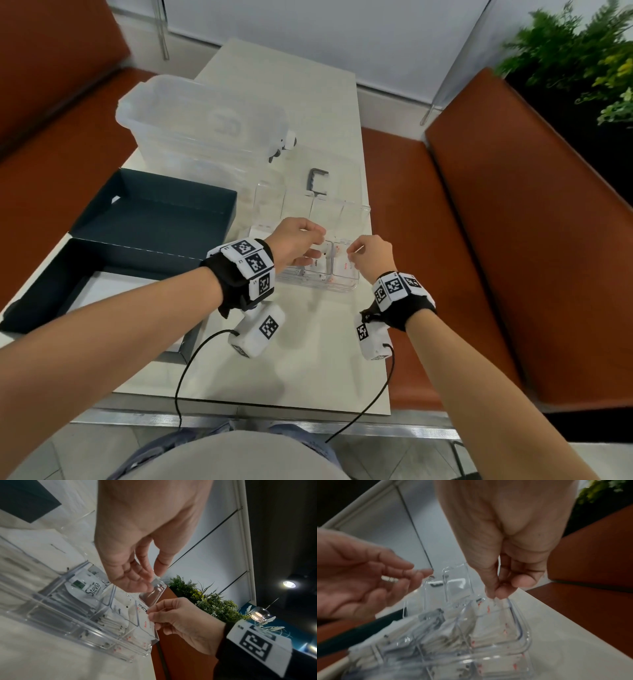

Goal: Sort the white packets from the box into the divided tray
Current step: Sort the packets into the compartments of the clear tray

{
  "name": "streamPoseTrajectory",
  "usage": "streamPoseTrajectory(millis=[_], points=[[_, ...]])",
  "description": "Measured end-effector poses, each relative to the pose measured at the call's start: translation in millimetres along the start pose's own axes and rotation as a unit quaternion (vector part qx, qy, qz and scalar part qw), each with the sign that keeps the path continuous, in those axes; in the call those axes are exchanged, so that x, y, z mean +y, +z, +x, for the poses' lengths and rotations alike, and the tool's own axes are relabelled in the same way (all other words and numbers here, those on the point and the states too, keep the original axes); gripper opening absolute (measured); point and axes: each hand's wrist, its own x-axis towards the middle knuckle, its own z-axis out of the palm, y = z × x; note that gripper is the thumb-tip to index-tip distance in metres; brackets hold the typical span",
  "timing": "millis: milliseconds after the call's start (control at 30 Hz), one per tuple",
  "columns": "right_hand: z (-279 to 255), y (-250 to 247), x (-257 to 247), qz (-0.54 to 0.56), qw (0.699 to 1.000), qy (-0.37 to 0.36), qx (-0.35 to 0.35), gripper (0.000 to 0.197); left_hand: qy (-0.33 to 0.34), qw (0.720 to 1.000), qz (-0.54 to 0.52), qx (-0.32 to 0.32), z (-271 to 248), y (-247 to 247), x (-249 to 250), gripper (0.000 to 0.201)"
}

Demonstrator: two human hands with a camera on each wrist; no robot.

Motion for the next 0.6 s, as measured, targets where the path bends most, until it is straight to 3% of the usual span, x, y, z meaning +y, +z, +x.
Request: streamPoseTrajectory(millis=[133,300,600], points=[[-5,6,-4,-0.099,0.994,-0.044,-0.014,0.022,-0.001,1.0,-0.006,0.003,-2,-4,-3,0.018],[-11,9,-9,-0.215,0.973,-0.079,-0.025,0.018,-0.001,1.0,-0.007,0.004,-3,-9,-5,0.016],[-23,-10,-36,-0.279,0.954,-0.104,-0.019,0.021,0.01,1.0,0.016,-0.012,-6,-22,3,0.019]])
